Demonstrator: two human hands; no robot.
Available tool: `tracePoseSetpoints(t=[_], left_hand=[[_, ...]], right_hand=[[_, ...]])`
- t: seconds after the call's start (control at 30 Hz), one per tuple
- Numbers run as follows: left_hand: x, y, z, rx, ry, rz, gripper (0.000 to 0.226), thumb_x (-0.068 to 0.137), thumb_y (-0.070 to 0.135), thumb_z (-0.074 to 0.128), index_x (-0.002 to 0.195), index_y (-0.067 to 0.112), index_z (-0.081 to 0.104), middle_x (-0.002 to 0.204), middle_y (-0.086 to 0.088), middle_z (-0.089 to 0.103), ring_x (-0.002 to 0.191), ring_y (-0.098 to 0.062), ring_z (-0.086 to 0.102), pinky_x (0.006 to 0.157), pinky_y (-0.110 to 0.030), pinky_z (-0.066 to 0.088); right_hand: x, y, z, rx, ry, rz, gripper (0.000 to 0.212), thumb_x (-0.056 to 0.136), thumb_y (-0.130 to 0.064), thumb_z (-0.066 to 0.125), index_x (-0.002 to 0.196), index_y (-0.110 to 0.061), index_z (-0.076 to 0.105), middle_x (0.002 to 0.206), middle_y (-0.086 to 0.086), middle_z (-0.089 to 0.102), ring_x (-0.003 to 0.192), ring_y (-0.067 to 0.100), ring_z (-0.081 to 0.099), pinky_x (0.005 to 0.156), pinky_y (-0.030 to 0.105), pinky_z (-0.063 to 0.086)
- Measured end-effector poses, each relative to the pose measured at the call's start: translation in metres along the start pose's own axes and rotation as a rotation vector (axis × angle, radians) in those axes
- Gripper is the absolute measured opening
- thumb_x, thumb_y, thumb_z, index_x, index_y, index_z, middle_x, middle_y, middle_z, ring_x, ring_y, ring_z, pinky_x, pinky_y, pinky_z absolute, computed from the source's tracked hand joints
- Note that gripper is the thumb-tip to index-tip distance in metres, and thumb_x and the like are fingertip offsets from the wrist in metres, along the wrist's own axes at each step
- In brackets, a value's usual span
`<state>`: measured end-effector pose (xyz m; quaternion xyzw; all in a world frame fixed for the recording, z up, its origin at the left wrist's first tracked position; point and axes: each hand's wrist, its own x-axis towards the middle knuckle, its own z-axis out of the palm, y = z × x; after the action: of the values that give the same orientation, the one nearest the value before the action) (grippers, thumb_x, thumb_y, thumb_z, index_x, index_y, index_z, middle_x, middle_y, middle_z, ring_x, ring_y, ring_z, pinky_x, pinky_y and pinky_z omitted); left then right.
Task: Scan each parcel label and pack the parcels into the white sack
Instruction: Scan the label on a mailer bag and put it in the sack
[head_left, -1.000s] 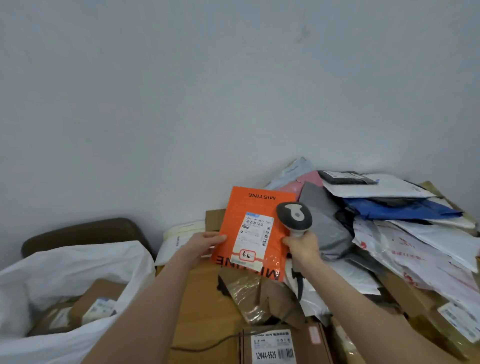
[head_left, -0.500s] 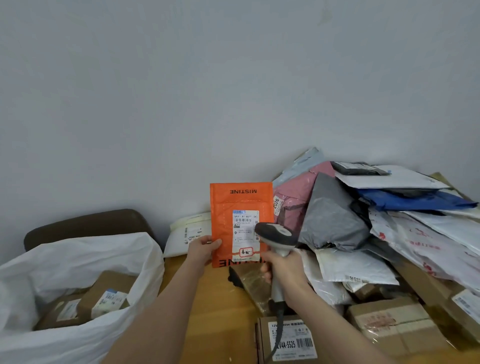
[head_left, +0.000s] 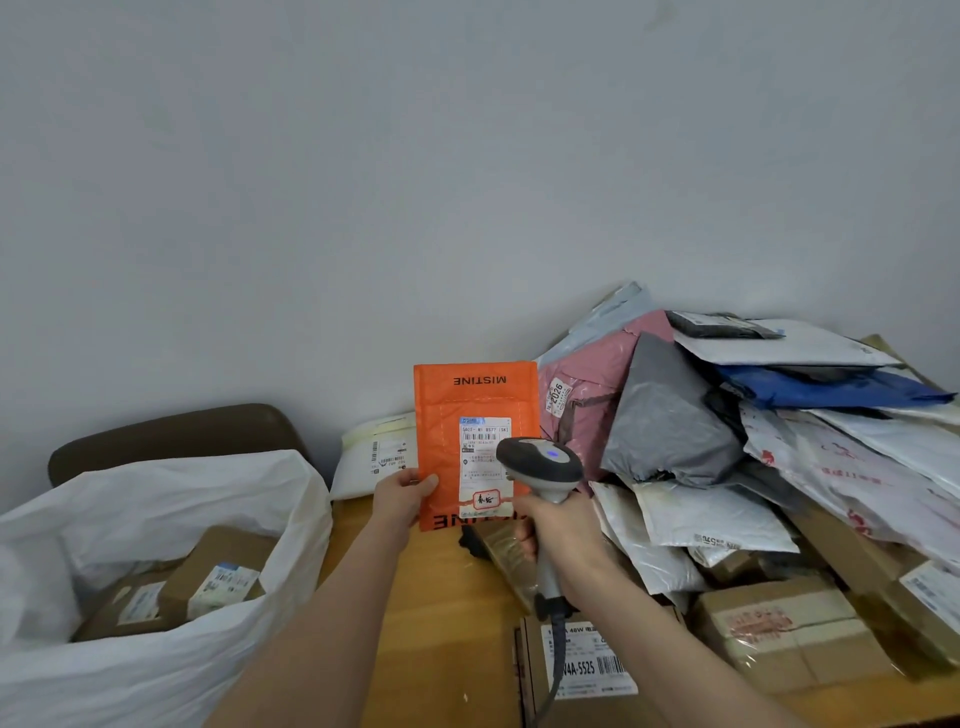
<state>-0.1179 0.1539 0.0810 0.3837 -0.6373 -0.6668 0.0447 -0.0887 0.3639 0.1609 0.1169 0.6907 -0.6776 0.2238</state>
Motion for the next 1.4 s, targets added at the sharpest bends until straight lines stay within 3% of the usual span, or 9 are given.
tracePoseSetpoints(t=[0.27,0.47,0.7,0.83,0.93,1.03,1.17,1.3,1.4], left_hand=[[-0.007,0.002,-0.008,-0.019,0.031,0.003,0.027,0.089,0.012,0.065,0.115,0.013,0.057,0.107,-0.006,0.061,0.092,-0.022,0.059,0.073,-0.033,0.050],[-0.028,0.004,-0.052,-0.022,0.146,0.046,0.013,0.090,0.014,0.064,0.085,0.022,0.056,0.089,-0.003,0.065,0.077,-0.016,0.064,0.060,-0.027,0.049],[-0.050,-0.007,-0.162,0.045,0.420,0.087,0.015,0.090,0.014,0.064,0.104,0.009,0.061,0.098,-0.009,0.066,0.086,-0.025,0.066,0.070,-0.035,0.055],[-0.037,-0.002,-0.243,0.161,0.586,0.159,0.004,0.091,0.016,0.062,0.093,0.015,0.059,0.099,-0.008,0.066,0.087,-0.025,0.064,0.081,-0.039,0.053],[-0.009,0.003,-0.303,0.367,0.630,0.257,0.003,0.094,0.022,0.058,0.096,0.021,0.058,0.098,-0.001,0.065,0.085,-0.020,0.064,0.075,-0.032,0.052],[0.032,0.000,-0.364,0.650,0.609,0.322,0.006,0.097,0.029,0.052,0.096,0.030,0.058,0.088,0.011,0.062,0.074,-0.008,0.061,0.060,-0.017,0.043],[0.080,-0.016,-0.432,0.977,0.527,0.263,0.014,0.098,0.030,0.049,0.104,0.030,0.061,0.096,0.008,0.062,0.086,-0.014,0.061,0.081,-0.030,0.051],[0.112,-0.039,-0.461,1.418,0.186,0.154,0.021,0.091,0.023,0.049,0.105,0.030,0.064,0.105,0.004,0.065,0.094,-0.019,0.060,0.078,-0.030,0.046],[0.128,-0.064,-0.453,1.521,-0.039,0.083,0.022,0.088,0.018,0.052,0.103,0.026,0.066,0.106,0.001,0.064,0.098,-0.019,0.060,0.078,-0.032,0.047]], right_hand=[[0.009,0.002,0.001,0.034,-0.007,-0.048,0.011,0.081,-0.003,0.064,0.070,0.001,0.064,0.053,0.010,0.060,0.041,0.017,0.050,0.046,0.027,0.044],[0.022,-0.001,0.033,-0.025,-0.098,-0.087,0.008,0.081,-0.003,0.064,0.073,-0.001,0.063,0.046,0.001,0.059,0.039,0.012,0.052,0.044,0.025,0.044],[0.018,0.006,0.120,-0.062,-0.343,-0.073,0.011,0.082,-0.002,0.065,0.072,-0.004,0.061,0.049,0.004,0.060,0.042,0.013,0.053,0.046,0.026,0.046],[0.016,0.015,0.184,-0.069,-0.387,-0.037,0.006,0.081,-0.002,0.065,0.077,-0.004,0.062,0.051,0.005,0.060,0.046,0.016,0.053,0.050,0.029,0.047],[0.027,0.025,0.240,-0.098,-0.377,-0.014,0.005,0.081,-0.003,0.065,0.078,-0.001,0.063,0.053,0.008,0.062,0.046,0.017,0.053,0.050,0.028,0.047],[0.040,0.041,0.303,-0.134,-0.335,0.003,0.006,0.081,-0.002,0.064,0.075,-0.001,0.062,0.050,0.008,0.062,0.042,0.016,0.053,0.047,0.027,0.045],[0.051,0.072,0.376,-0.227,-0.339,0.038,0.008,0.080,-0.007,0.068,0.073,-0.004,0.064,0.053,0.008,0.063,0.046,0.019,0.055,0.054,0.031,0.045],[0.059,0.098,0.417,-0.261,-0.312,0.115,0.006,0.079,-0.003,0.066,0.076,-0.002,0.062,0.047,0.003,0.058,0.036,0.012,0.052,0.040,0.021,0.041],[0.067,0.112,0.432,-0.298,-0.304,0.163,0.009,0.081,-0.004,0.066,0.075,-0.004,0.060,0.047,0.002,0.058,0.037,0.011,0.051,0.040,0.021,0.042]])
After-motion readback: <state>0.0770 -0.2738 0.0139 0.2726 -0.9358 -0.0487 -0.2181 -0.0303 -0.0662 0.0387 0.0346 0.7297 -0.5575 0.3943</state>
